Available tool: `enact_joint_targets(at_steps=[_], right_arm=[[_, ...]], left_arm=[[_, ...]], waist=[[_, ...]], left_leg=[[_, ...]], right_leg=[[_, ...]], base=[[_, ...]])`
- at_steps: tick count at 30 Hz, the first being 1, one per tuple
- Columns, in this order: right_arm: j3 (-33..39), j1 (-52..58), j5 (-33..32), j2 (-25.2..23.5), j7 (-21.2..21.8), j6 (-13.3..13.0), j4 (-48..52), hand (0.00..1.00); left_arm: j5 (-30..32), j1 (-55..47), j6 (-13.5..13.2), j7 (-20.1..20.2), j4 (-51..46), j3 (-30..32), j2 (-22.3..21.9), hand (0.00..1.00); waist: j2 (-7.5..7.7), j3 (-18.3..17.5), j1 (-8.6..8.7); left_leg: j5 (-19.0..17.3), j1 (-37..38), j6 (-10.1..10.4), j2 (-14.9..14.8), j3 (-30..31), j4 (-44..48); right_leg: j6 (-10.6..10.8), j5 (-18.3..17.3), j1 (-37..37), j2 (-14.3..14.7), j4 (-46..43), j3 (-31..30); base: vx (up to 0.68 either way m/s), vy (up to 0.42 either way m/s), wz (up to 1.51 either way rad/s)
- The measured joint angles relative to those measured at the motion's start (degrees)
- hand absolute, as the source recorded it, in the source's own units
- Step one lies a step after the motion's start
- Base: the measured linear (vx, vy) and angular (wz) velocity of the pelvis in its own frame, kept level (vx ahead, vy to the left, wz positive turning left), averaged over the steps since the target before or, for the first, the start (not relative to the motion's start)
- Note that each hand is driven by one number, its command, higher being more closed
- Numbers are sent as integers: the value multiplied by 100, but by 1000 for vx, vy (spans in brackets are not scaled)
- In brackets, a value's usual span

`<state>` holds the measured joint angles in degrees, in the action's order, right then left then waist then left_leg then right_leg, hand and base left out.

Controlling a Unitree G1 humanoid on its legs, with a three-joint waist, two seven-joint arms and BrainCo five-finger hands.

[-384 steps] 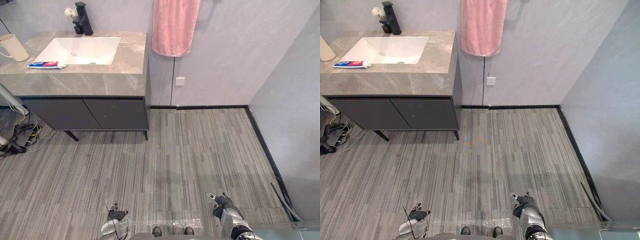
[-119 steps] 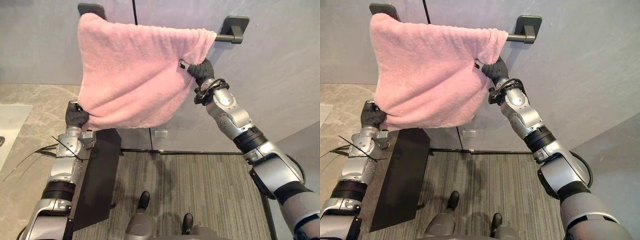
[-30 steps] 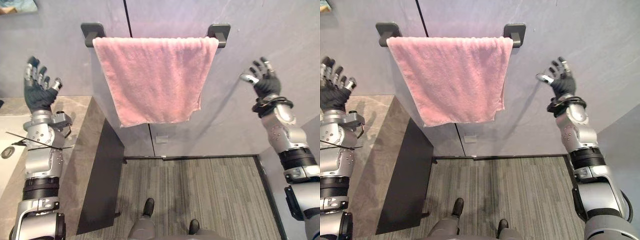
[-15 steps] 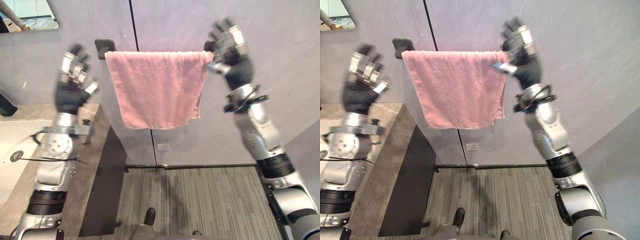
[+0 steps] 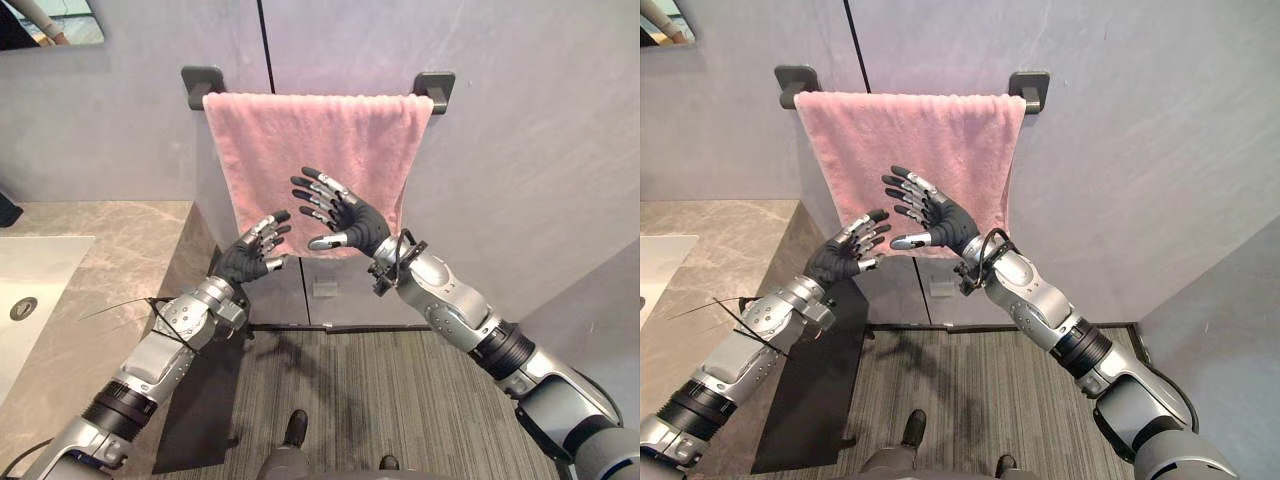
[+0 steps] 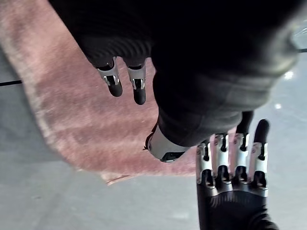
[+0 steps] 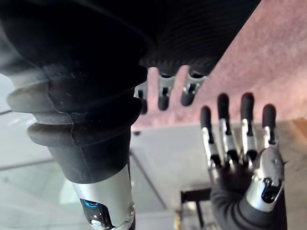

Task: Organize washtable

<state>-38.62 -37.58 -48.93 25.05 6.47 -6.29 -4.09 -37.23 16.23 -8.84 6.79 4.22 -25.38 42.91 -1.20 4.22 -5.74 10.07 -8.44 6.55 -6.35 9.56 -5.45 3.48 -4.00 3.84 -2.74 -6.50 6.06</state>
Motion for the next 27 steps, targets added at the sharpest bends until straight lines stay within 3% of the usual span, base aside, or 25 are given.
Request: enact_joint_targets(at_steps=[5, 12, 14, 20, 27], right_arm=[[-10, -32, 0, -295, -75, -4, -218, 0], [709, -246, -9, -720, -435, -35, -842, 0], [998, -363, -9, -793, -574, -122, -1065, 0], [1574, -377, 6, -874, -790, -195, -1445, 0], [2422, -245, 66, -910, -961, -244, -1545, 0]], left_arm=[[-107, 1189, 24, 48, 705, -665, 12, 0], [-91, 2243, 25, -233, 1805, -717, -353, 0], [-81, 2396, 33, -351, 2126, -434, -438, 0], [-34, 2505, 61, -627, 2581, 389, -597, 0], [147, 1741, -33, -987, 2141, 1479, -1222, 0]], waist=[[164, 30, -96], [302, 376, -69], [343, 499, 30], [362, 675, 65], [343, 814, 126]], left_leg=[[56, -363, 66, -78, -11, 3], [124, -605, 39, -82, 18, 3], [150, -688, 23, -72, 65, 3], [189, -704, 43, -68, 57, 6], [193, -663, 52, -63, 114, 4]], right_leg=[[-17, -11, 477, 64, -208, 0], [-42, -55, 839, 58, -447, -6], [-41, -55, 900, 53, -452, 1], [-55, -65, 946, 52, -480, 5], [-53, -120, 914, 42, -567, 21]], base=[[-1, -31, -7], [-5, -18, -1], [-6, -3, 6], [13, -6, -1], [0, -8, 3]])
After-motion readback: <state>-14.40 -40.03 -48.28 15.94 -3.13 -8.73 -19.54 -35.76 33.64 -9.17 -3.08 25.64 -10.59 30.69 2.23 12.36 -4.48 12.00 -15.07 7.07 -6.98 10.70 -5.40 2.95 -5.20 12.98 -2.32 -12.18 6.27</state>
